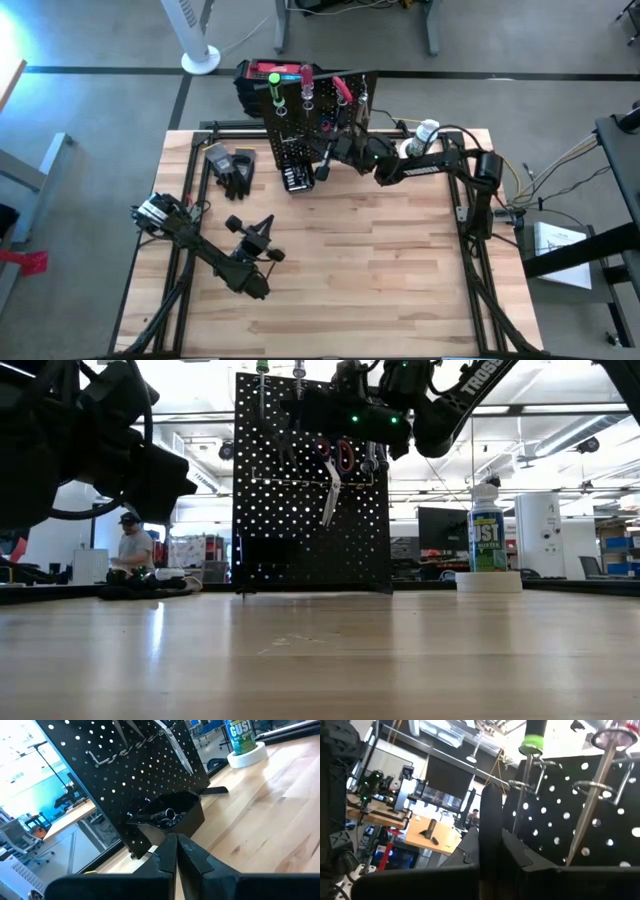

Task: Hang tools onto peg board
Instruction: Hang the black pliers on the pegboard

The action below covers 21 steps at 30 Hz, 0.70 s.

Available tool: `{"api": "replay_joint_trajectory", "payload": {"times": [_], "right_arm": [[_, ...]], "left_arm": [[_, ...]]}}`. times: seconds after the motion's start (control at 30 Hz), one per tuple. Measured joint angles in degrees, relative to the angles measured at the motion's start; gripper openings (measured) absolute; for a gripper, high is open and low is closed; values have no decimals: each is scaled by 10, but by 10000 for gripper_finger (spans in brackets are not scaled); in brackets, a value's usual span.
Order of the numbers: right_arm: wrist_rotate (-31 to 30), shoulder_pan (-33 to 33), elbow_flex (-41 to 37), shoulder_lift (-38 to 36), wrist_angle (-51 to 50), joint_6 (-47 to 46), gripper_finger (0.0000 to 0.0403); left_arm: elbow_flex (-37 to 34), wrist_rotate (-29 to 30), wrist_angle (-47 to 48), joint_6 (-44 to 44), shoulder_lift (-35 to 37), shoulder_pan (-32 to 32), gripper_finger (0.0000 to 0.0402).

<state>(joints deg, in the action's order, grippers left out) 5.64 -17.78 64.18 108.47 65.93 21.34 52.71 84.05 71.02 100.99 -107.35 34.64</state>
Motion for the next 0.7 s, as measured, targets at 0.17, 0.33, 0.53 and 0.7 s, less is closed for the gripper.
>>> {"api": "replay_joint_trajectory", "payload": {"times": [0.17, 0.33, 0.53, 0.7], "right_arm": [[11, 0, 3, 0, 7, 0, 18], [30, -1, 12, 1, 8, -11, 18], [37, -14, 30, 20, 4, -33, 18], [38, -25, 33, 38, 16, -52, 18]], "left_arm": [[0, 0, 0, 0, 0, -8, 0], [0, 0, -1, 0, 0, -16, 0], [0, 0, -1, 0, 0, -24, 0], [0, 0, -2, 0, 0, -25, 0]]}}
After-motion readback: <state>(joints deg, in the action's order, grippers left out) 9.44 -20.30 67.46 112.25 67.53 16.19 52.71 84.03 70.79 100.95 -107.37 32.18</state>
